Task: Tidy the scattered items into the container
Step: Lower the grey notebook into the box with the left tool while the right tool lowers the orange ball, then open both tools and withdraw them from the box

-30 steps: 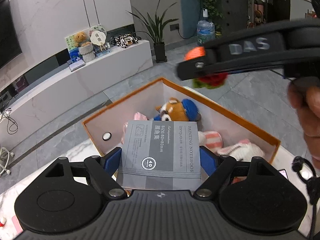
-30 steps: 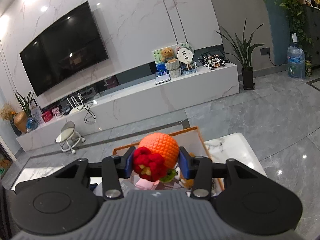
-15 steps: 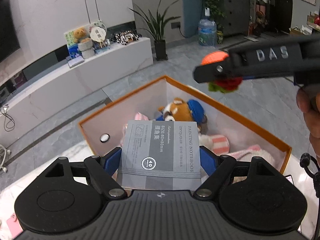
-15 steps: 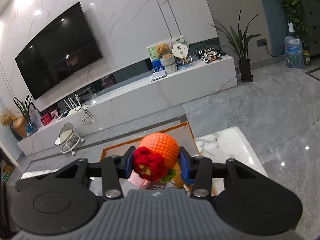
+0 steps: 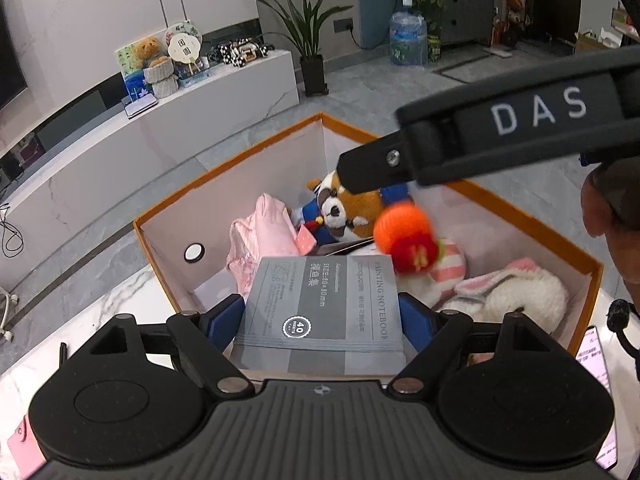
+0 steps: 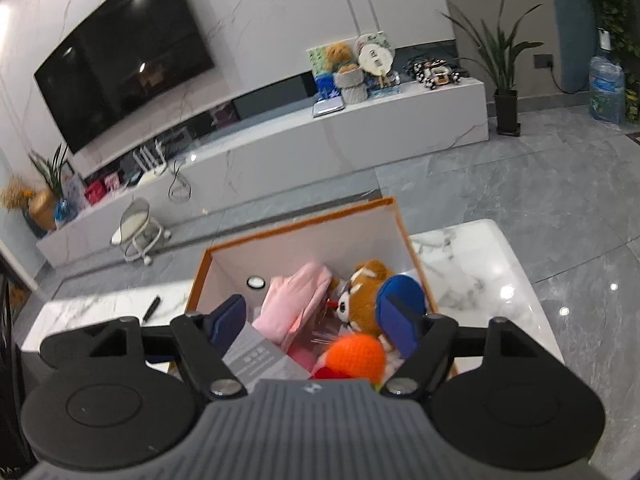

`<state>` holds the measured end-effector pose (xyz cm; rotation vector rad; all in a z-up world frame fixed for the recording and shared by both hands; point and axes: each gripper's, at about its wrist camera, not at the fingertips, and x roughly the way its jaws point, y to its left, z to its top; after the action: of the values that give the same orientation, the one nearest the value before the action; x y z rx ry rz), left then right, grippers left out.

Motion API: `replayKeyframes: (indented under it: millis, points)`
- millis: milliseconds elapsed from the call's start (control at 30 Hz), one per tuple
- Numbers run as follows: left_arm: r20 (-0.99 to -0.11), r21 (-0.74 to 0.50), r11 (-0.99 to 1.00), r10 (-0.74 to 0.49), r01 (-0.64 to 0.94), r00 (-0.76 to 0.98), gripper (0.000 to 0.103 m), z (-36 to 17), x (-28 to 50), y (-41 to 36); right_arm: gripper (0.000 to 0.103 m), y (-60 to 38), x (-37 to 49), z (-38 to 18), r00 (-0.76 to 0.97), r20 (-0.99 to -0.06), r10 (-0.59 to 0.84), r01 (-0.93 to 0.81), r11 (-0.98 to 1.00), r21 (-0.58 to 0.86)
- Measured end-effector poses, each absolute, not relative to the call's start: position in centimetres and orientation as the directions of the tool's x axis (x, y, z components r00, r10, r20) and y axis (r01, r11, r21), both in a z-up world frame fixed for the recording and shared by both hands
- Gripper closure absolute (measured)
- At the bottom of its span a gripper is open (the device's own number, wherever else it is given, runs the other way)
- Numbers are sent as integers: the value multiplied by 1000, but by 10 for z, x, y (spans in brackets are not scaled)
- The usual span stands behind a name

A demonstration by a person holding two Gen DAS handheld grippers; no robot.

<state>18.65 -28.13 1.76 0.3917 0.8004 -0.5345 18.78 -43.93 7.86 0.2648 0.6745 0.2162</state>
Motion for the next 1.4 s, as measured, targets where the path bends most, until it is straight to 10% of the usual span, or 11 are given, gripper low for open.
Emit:
replayKeyframes:
  millis: [1400]
  points:
    - [-639,142,836,-332,530,694,6,73,162,-223,27,-406,176,105,780,-565,270,-148,956,253]
